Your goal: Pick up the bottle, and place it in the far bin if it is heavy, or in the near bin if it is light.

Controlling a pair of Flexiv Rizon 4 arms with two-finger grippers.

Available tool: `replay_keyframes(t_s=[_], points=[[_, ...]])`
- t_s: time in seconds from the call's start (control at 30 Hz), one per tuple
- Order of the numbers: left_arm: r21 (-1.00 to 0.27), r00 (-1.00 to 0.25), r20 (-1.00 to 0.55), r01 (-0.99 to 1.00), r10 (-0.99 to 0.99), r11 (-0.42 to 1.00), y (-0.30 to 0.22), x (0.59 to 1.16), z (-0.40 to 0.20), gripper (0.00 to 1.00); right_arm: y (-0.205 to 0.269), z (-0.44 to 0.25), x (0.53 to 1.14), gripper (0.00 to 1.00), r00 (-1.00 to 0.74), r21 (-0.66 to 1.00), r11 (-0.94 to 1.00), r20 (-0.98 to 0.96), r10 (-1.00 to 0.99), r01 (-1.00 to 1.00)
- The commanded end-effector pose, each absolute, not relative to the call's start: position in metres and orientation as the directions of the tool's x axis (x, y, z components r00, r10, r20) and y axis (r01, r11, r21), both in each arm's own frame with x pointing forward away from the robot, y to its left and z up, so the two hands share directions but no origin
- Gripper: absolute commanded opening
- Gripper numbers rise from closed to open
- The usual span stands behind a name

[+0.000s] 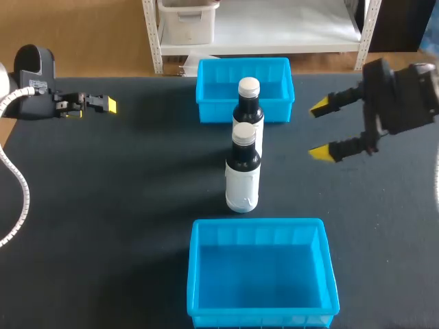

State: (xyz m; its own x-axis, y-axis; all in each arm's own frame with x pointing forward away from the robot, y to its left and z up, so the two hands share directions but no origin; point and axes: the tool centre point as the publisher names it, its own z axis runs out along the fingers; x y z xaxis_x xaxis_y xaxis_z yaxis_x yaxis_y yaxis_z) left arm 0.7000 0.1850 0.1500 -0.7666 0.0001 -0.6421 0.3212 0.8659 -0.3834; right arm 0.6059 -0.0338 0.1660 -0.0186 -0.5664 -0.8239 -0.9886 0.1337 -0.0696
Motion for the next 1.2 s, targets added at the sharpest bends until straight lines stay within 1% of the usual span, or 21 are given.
replay_keyframes(t_s=[0.03, 0.37, 1.2], points=[[-0.383, -0.767, -0.642, 0.321, 0.0, 0.866, 0.185, 0.7, 0.15, 1.0, -0.01, 0.156, 0.613, 1.0, -0.022, -0.044, 0.101, -0.815, -0.579, -0.994], [-0.383, -0.767, -0.642, 0.321, 0.0, 0.866, 0.185, 0.7, 0.15, 1.0, 0.027, 0.138, 0.602, 1.0, -0.088, 0.062, 0.063, -0.786, -0.612, -0.996], [-0.383, -0.767, -0.642, 0.321, 0.0, 0.866, 0.185, 0.7, 0.15, 1.0, 0.073, 0.129, 0.6, 1.0, -0.117, 0.119, 0.034, -0.802, -0.586, -0.992]])
